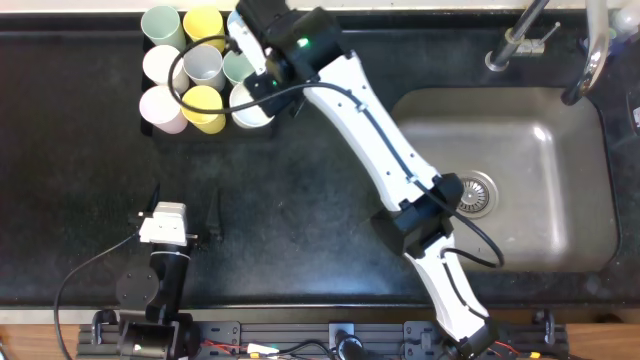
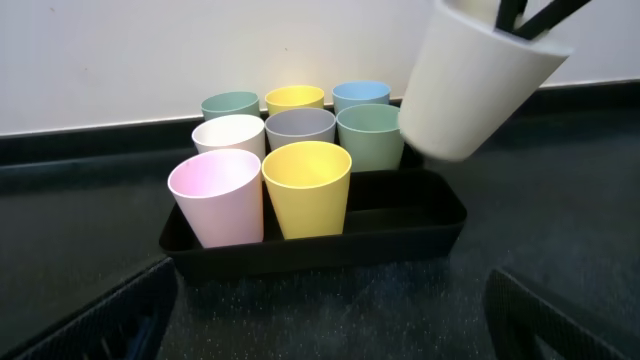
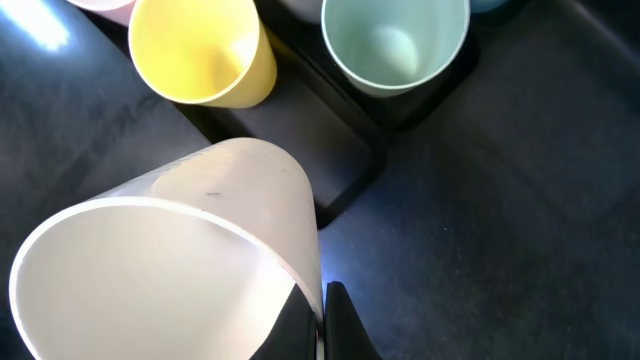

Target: Store Cups

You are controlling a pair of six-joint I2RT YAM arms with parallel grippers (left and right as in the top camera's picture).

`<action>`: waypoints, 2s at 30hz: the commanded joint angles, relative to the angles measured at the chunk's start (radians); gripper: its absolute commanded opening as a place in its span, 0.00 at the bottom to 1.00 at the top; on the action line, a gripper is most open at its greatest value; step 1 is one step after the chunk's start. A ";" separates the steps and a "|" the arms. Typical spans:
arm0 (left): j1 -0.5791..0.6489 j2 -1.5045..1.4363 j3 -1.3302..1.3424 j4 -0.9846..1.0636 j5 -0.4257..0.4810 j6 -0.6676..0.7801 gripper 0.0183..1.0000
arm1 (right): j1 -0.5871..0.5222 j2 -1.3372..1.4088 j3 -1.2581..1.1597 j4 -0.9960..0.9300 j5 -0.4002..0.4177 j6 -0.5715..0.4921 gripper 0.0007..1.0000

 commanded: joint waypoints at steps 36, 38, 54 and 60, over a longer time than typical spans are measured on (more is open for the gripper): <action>0.004 -0.007 -0.002 -0.003 0.006 0.011 1.00 | 0.034 0.175 0.034 0.103 0.120 -0.039 0.04; 0.004 -0.007 -0.002 -0.003 0.006 0.011 1.00 | 0.034 0.183 0.034 0.102 0.120 -0.039 0.05; 0.004 -0.007 -0.002 -0.003 0.006 0.011 1.00 | 0.036 0.195 0.034 0.085 0.109 -0.042 0.05; 0.004 -0.007 -0.002 -0.003 0.006 0.011 1.00 | 0.036 0.200 0.019 0.080 0.109 -0.042 0.04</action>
